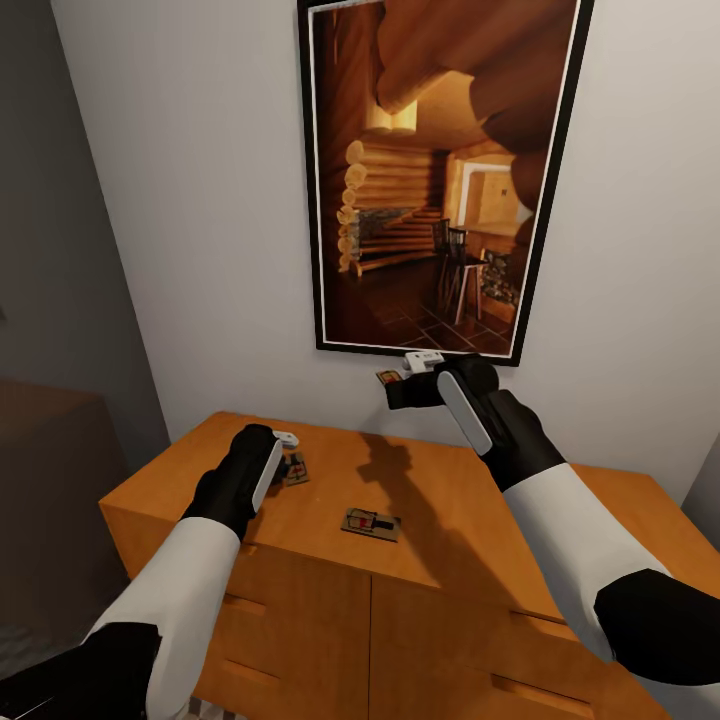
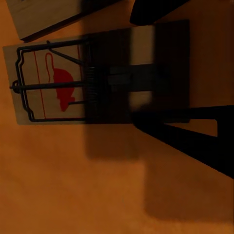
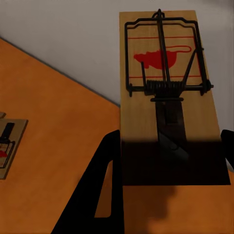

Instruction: Take the four mousetraps from the cabinet in the bathroom and place them on the bathroom floor. Make sure all four end up on the same floor surface, and ensure that at least two of them are either under or directly next to the same bathroom sink.

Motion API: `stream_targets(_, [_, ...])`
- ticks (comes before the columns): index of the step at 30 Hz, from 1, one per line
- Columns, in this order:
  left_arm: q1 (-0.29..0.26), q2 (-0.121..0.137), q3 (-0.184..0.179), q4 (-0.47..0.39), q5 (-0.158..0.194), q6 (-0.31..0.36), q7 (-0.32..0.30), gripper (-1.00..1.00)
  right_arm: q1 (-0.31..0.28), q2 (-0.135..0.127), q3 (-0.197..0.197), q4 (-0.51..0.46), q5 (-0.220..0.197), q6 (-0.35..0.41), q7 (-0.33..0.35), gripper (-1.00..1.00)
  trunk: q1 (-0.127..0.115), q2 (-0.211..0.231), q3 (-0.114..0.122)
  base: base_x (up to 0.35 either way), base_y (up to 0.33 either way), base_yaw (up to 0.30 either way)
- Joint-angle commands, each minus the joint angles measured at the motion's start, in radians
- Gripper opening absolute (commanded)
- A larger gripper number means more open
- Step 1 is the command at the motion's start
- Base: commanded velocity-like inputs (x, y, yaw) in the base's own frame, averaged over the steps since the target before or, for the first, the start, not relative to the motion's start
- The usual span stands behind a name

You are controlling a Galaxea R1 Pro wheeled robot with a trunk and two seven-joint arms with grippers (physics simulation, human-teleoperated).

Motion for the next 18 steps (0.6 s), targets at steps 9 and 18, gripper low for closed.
stream_targets(9, [-0.002,-0.001,0.006,0.022,-0.022,0.006,-0.002,-1.00,-0.001,0.000,-0.002,-0.001,-0.001,0.004,0.000,-1.00,0.000,-0.001,-0.001,0.000,0.000,0.000])
stream_targets(18, [-0.001,-0.001,0.006,-0.166,-0.026,0.012,0.046,-1.00,-0.001,0.000,-0.002,-0.001,-0.001,0.004,0.000,-1.00,0.000,-0.001,-0.001,0.000,0.000,0.000])
